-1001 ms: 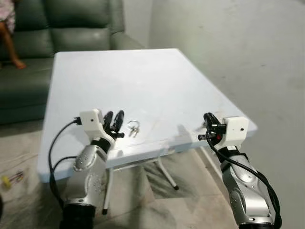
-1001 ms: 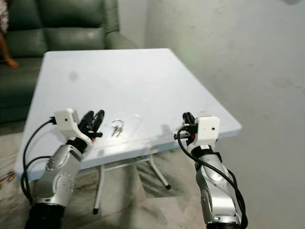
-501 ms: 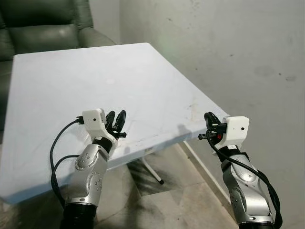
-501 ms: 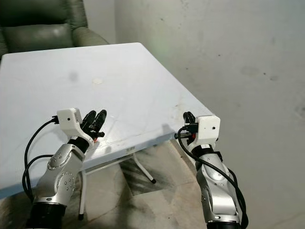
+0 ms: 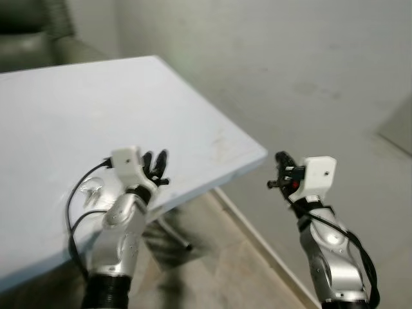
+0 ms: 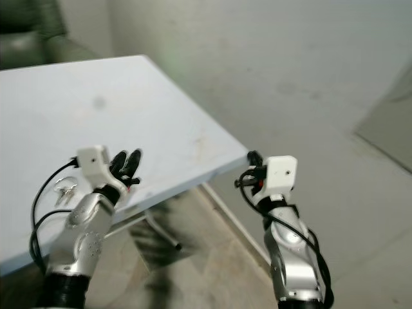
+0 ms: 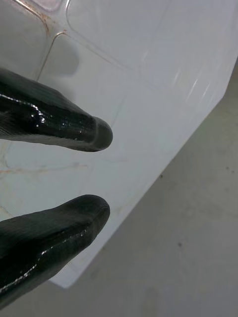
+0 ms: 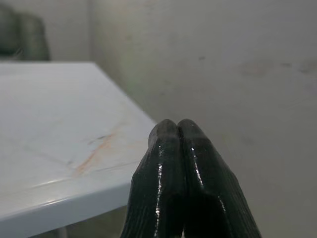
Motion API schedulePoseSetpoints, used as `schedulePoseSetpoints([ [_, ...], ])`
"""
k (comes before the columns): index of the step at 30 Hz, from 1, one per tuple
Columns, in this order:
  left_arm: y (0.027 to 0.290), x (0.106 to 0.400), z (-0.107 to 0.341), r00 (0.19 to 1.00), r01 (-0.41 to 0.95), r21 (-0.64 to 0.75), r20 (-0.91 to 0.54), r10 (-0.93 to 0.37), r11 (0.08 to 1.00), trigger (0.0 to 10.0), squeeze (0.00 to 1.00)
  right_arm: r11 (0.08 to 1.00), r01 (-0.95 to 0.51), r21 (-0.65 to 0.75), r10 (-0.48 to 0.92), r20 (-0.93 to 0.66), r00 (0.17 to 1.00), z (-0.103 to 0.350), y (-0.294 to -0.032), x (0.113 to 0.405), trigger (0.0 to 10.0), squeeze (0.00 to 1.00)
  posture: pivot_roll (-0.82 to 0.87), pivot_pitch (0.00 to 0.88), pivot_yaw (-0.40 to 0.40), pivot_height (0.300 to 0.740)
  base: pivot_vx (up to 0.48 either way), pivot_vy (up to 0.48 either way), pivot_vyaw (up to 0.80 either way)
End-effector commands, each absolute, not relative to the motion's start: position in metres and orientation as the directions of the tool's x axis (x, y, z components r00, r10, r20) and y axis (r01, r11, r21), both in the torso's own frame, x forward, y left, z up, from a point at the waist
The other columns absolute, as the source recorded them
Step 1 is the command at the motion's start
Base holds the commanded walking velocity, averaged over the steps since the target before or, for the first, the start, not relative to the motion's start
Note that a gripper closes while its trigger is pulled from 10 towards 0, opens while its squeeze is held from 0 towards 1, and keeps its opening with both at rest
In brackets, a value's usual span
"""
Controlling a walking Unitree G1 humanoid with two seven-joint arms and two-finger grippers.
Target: Hang keys on a hook
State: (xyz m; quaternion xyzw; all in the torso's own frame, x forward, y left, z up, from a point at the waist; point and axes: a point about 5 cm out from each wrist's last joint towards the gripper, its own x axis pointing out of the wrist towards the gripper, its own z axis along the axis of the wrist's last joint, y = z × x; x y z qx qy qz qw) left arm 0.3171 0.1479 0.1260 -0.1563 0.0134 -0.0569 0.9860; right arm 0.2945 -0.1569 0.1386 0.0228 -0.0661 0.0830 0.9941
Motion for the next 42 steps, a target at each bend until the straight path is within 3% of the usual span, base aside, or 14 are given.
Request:
schedulePoseSetpoints([
  [1,0.1385,0.3182,0.1268,0.991,0.118,-0.310,-0.019,-0.130,0.944,10.0,0.00,0.989,-0.143,0.031,0.138,0.132,0.982,0.1396,-0.1638,0.2937,10.0,0.00,0.16,0.000,-0.089,0.736,0.000,0.000,-0.72],
  [42,0.1353,0.3190,0.1260,0.992,0.107,-0.295,-0.026,-0.120,0.949,10.0,0.00,0.987,-0.159,0.024,0.155,0.122,0.980,0.1391,-0.1629,0.2930,10.0,0.00,0.16,0.000,-0.097,0.736,0.000,0.000,-0.72],
])
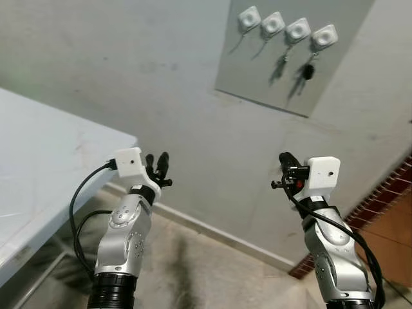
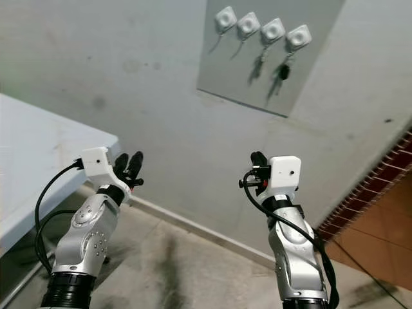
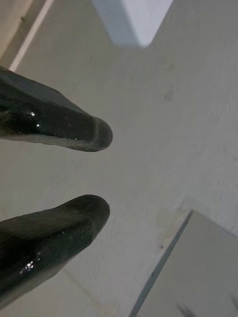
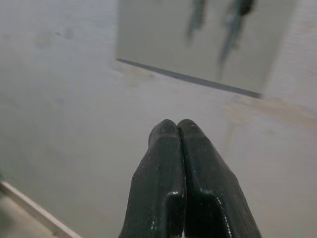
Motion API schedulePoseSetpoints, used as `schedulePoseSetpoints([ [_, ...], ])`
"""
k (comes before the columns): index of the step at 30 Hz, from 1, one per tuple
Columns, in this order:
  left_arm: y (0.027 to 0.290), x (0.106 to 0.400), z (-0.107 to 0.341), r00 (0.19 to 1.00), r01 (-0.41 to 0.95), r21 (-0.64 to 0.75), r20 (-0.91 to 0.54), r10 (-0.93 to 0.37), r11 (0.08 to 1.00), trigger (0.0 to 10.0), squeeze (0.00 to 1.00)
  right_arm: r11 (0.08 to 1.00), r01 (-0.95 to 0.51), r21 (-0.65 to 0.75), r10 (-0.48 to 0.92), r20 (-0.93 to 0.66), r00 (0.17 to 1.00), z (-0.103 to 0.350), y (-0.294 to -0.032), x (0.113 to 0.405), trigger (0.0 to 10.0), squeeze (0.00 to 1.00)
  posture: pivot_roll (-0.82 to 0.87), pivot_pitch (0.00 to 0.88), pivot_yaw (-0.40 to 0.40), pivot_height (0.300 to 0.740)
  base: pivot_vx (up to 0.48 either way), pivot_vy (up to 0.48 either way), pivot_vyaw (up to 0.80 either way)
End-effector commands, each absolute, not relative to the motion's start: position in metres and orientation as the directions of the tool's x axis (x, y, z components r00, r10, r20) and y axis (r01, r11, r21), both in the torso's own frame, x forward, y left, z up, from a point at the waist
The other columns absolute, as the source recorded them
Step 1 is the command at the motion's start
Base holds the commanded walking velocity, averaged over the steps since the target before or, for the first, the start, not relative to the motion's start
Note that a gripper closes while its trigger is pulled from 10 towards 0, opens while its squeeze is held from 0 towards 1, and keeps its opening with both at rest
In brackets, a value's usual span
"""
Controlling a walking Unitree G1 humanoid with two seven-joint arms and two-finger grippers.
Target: Hang keys on a hook
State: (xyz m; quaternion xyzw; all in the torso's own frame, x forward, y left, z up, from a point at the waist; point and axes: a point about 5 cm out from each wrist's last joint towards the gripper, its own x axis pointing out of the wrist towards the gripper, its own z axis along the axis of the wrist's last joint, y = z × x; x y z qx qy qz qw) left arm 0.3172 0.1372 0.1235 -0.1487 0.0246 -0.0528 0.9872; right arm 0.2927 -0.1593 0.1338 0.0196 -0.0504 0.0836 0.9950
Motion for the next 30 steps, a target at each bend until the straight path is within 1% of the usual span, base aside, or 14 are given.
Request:
schedulePoseSetpoints([
  [1,0.1353,0.3192,0.1260,0.992,0.107,-0.295,-0.026,-0.120,0.949,10.0,0.00,0.987,-0.159,0.024,0.155,0.122,0.980,0.1392,-0.1629,0.2930,10.0,0.00,0.16,0.000,-0.097,0.736,0.000,0.000,-0.71],
  [14,0.1339,0.3204,0.1262,0.992,0.109,-0.287,-0.024,-0.121,0.952,10.0,0.00,0.986,-0.167,0.020,0.164,0.119,0.979,0.1387,-0.1617,0.2930,10.0,0.00,0.16,0.000,-0.098,0.736,0.000,0.000,-0.71],
  [15,0.1340,0.3203,0.1260,0.993,0.107,-0.287,-0.025,-0.119,0.952,10.0,0.00,0.985,-0.167,0.035,0.162,0.128,0.979,0.1394,-0.1615,0.2930,10.0,0.00,0.16,0.000,-0.098,0.736,0.000,0.000,-0.64],
  [17,0.1341,0.3202,0.1256,0.993,0.106,-0.288,-0.025,-0.118,0.952,10.0,0.00,0.981,-0.184,0.057,0.174,0.148,0.974,0.1424,-0.1602,0.2926,10.0,0.00,0.16,0.000,-0.098,0.736,0.000,0.000,0.00],
  [25,0.1338,0.3203,0.1256,0.992,0.116,-0.282,-0.019,-0.126,0.952,10.0,0.00,0.983,-0.177,0.048,0.169,0.137,0.976,0.1398,-0.1588,0.2921,10.0,0.00,0.16,0.000,-0.097,0.736,0.000,0.000,0.00],
  [30,0.1332,0.3204,0.1250,0.990,0.129,-0.301,-0.022,-0.142,0.945,10.0,0.00,0.984,-0.171,0.047,0.163,0.141,0.977,0.1402,-0.1597,0.2918,10.0,0.00,0.16,0.000,-0.092,0.736,0.000,0.000,0.00],
])
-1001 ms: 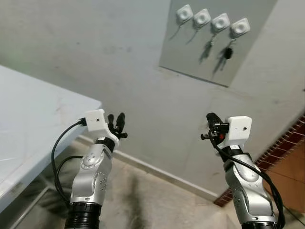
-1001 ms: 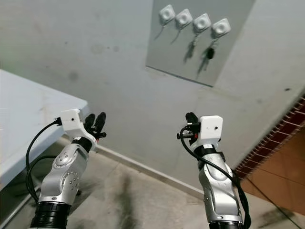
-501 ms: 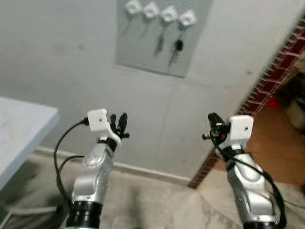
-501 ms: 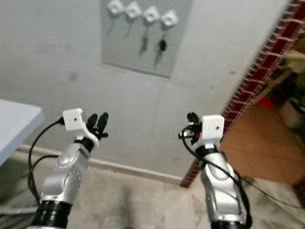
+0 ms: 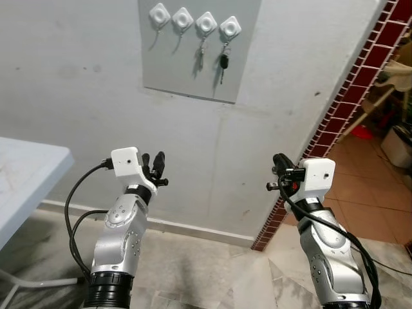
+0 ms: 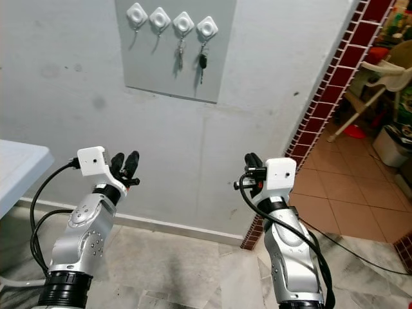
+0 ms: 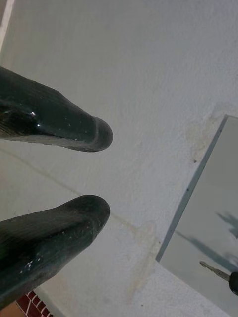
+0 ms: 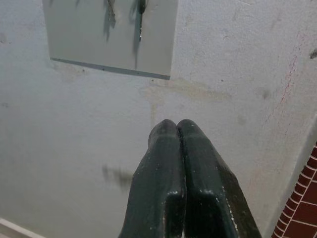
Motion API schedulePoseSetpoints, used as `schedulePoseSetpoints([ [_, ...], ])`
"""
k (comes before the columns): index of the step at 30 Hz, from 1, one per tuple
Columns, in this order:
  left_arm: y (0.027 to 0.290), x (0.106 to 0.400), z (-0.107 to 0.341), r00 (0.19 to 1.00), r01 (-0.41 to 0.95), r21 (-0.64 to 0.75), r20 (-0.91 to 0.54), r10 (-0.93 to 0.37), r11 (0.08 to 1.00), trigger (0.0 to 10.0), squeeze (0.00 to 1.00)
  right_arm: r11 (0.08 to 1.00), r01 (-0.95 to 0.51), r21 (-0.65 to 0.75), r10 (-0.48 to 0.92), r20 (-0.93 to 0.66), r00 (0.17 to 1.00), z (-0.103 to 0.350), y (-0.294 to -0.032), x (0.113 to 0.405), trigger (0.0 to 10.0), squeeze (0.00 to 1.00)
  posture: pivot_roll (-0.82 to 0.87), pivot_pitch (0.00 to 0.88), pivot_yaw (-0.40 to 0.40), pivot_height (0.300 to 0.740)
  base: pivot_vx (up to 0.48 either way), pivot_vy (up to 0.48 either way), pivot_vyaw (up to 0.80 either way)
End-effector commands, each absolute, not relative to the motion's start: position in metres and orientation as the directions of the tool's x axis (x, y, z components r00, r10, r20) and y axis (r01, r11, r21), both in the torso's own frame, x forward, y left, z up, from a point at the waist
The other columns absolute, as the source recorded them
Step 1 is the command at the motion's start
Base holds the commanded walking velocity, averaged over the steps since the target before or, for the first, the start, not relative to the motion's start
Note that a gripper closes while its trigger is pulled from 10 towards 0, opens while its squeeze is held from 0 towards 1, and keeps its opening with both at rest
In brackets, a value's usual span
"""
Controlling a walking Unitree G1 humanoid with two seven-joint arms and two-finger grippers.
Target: Hang keys on a hook
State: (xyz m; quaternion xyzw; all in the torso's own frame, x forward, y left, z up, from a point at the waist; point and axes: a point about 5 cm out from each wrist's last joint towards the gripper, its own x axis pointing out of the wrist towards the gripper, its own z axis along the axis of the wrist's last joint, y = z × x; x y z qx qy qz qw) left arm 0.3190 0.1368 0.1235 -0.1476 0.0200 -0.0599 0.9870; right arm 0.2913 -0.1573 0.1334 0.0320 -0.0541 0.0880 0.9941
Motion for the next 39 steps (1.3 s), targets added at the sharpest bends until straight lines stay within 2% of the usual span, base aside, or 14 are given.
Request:
schedulePoseSetpoints([
  [1,0.1333,0.3204,0.1250,0.990,0.128,-0.300,-0.022,-0.141,0.945,10.0,0.00,0.984,-0.171,0.047,0.163,0.142,0.976,0.1402,-0.1597,0.2917,10.0,0.00,0.16,0.000,-0.092,0.736,0.000,0.000,0.00],
  [8,0.1331,0.3212,0.1259,0.988,0.139,-0.312,-0.022,-0.153,0.940,10.0,0.00,0.984,-0.171,0.052,0.162,0.150,0.975,0.1408,-0.1582,0.2913,10.0,0.00,0.15,0.000,-0.089,0.736,0.000,0.077,0.00],
  [35,0.1336,0.3212,0.1255,0.987,0.140,-0.324,-0.031,-0.158,0.936,10.0,0.00,0.984,-0.171,0.057,0.161,0.152,0.975,0.1396,-0.1563,0.2889,10.0,0.00,0.15,0.000,-0.085,0.736,0.000,0.398,0.00],
  [39,0.1337,0.3211,0.1257,0.988,0.136,-0.305,-0.034,-0.154,0.943,10.0,0.00,0.984,-0.170,0.060,0.159,0.151,0.976,0.1392,-0.1557,0.2880,10.0,0.00,0.15,0.000,-0.081,0.736,0.000,0.000,0.00],
])
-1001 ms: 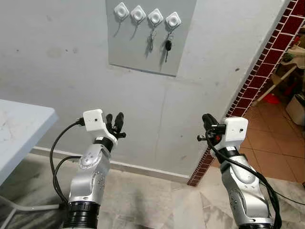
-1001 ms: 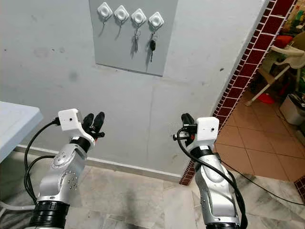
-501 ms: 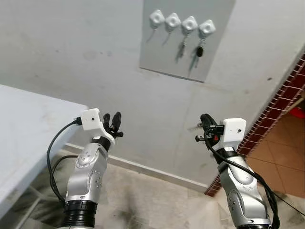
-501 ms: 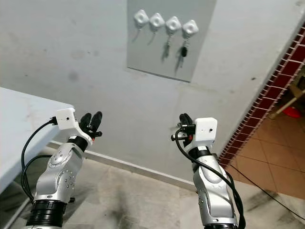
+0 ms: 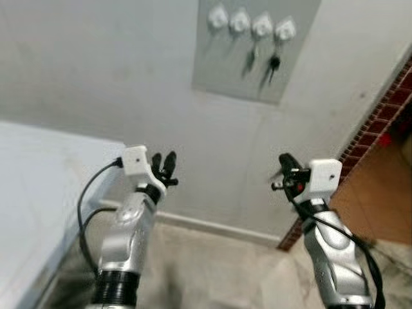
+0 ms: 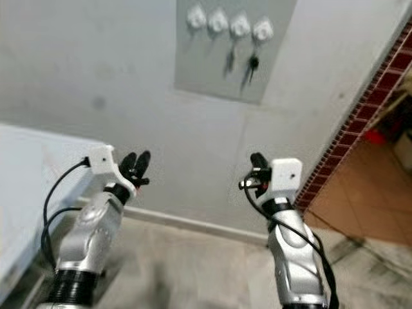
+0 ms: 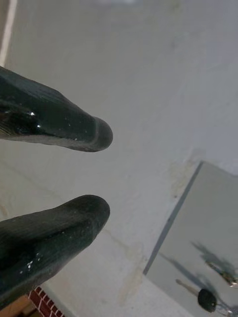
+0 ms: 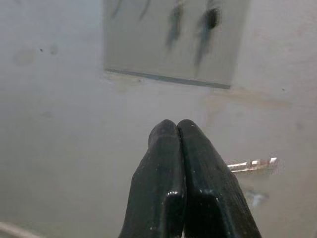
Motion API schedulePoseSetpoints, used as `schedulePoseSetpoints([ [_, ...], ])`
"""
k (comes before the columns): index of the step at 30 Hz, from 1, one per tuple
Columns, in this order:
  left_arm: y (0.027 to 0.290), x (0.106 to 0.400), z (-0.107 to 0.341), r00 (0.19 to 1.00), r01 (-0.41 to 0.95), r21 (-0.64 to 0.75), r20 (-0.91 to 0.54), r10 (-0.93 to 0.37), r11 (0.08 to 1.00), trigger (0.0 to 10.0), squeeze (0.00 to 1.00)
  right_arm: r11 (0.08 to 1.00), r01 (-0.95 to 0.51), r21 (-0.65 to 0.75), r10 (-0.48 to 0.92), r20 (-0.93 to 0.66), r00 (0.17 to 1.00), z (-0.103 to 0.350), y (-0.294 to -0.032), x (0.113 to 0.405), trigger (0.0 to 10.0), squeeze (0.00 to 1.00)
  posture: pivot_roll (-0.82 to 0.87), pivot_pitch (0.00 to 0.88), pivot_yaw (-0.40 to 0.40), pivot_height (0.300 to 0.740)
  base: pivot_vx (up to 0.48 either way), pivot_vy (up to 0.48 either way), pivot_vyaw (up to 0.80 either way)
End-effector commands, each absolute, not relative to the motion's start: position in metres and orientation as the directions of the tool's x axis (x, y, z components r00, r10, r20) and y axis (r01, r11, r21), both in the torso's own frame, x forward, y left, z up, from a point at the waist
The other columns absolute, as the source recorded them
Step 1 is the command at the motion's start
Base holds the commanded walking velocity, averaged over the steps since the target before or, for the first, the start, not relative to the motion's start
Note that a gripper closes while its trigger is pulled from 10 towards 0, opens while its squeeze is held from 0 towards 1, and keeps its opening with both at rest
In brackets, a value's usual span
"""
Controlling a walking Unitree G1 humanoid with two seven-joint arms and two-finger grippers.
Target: Hang keys on a hook
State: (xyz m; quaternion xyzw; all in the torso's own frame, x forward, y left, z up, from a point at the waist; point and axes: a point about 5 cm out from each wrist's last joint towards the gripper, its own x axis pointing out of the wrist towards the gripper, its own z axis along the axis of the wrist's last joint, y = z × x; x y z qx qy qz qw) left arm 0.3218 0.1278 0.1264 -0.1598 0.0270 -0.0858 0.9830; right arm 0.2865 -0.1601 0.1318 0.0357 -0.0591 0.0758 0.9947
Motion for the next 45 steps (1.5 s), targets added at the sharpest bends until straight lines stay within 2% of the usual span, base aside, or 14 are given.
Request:
schedulePoseSetpoints([
  [1,0.134,0.321,0.125,0.988,0.135,-0.303,-0.037,-0.153,0.943,10.0,0.00,0.984,-0.168,0.062,0.157,0.149,0.976,0.139,-0.156,0.288,10.0,0.00,0.15,0.000,-0.081,0.736,0.000,0.000,0.00],
  [6,0.133,0.322,0.125,0.987,0.135,-0.298,-0.041,-0.154,0.945,10.0,0.00,0.986,-0.154,0.064,0.143,0.149,0.978,0.138,-0.156,0.288,10.0,0.00,0.15,0.000,-0.071,0.736,0.000,0.000,0.00],
  [17,0.128,0.331,0.134,0.977,0.193,-0.281,-0.029,-0.209,0.940,10.0,0.00,0.995,-0.030,0.100,0.016,0.138,0.990,0.132,-0.164,0.283,10.0,0.00,0.09,0.000,0.018,0.736,0.000,0.000,0.00],
  [28,0.121,0.337,0.139,0.967,0.243,-0.271,-0.004,-0.254,0.931,10.0,0.00,0.994,0.024,0.108,-0.035,0.107,0.994,0.134,-0.170,0.284,10.0,0.00,0.06,0.000,0.032,0.736,0.000,0.000,0.00],
  [33,0.119,0.338,0.141,0.960,0.270,-0.281,0.004,-0.280,0.921,10.0,0.00,0.996,-0.001,0.084,-0.010,0.132,0.991,0.139,-0.169,0.286,10.0,0.00,0.06,0.000,0.031,0.736,0.000,0.000,0.00],
  [37,0.122,0.338,0.143,0.959,0.273,-0.287,0.007,-0.284,0.918,10.0,0.00,0.992,-0.098,0.079,0.080,0.208,0.975,0.149,-0.164,0.284,10.0,0.00,0.07,0.000,0.019,0.736,0.000,0.000,0.00],
  [45,0.128,0.337,0.144,0.966,0.251,-0.309,0.020,-0.258,0.917,10.0,0.00,0.986,-0.143,0.087,0.123,0.207,0.971,0.149,-0.157,0.286,10.0,0.00,0.10,0.000,-0.001,0.736,0.174,0.000,0.00],
])
